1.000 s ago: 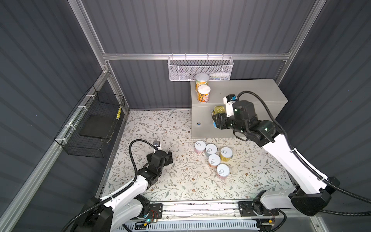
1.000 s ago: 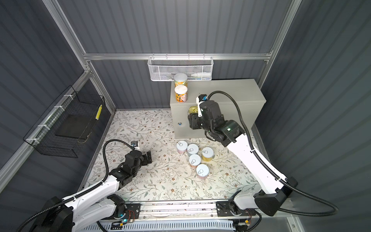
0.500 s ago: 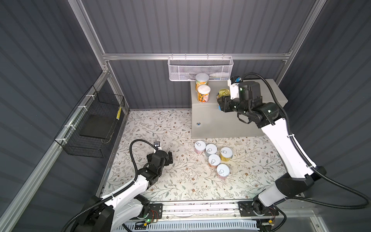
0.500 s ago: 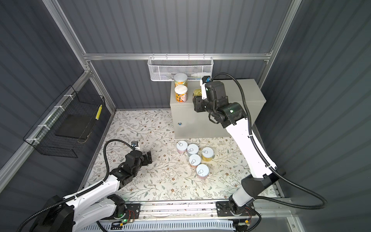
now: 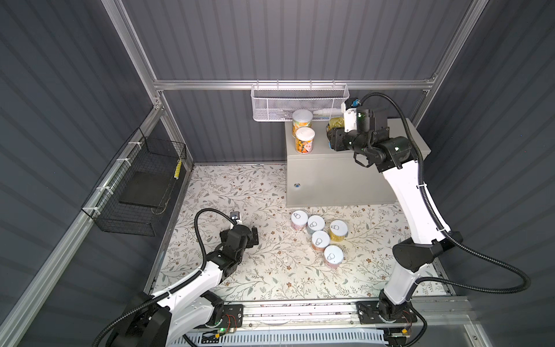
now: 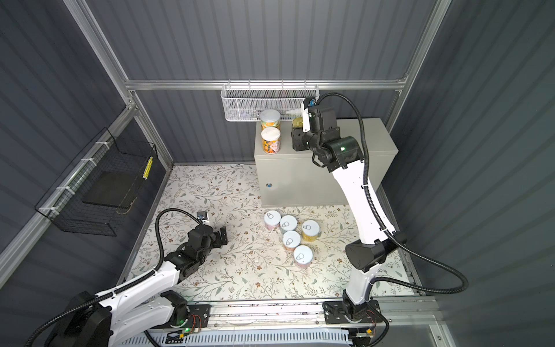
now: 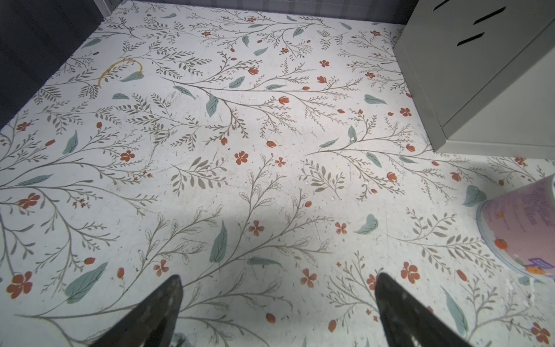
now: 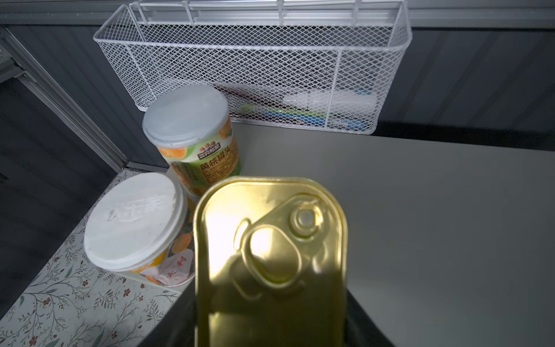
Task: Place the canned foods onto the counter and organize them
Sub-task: 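Lift the gold tin with the right gripper up to the cabinet top, then set the gold tin beside the yellow can and open the right gripper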
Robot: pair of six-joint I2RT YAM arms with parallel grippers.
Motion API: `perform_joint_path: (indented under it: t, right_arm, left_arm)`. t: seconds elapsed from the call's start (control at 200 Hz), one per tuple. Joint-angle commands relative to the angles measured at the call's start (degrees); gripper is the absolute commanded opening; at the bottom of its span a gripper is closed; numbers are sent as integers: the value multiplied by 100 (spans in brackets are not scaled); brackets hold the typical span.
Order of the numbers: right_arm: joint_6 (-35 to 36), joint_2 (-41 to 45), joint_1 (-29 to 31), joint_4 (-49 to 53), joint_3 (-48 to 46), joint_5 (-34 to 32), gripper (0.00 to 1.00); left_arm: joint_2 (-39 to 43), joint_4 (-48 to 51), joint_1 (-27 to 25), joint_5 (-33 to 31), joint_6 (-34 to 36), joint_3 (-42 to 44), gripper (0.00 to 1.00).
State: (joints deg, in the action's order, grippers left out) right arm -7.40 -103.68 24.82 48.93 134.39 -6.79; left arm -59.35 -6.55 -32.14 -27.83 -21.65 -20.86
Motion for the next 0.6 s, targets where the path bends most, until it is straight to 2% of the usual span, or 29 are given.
perform_joint_path:
  t: [0.0, 0.595]
  right_arm:
    - [145, 139, -30, -755, -112, 166, 47]
    - [299, -309, -83, -1629, -132, -95, 46]
  left_arm:
    - [-32, -83, 24, 72, -81, -23, 100]
    - [-107, -119, 25, 247, -160, -53, 100]
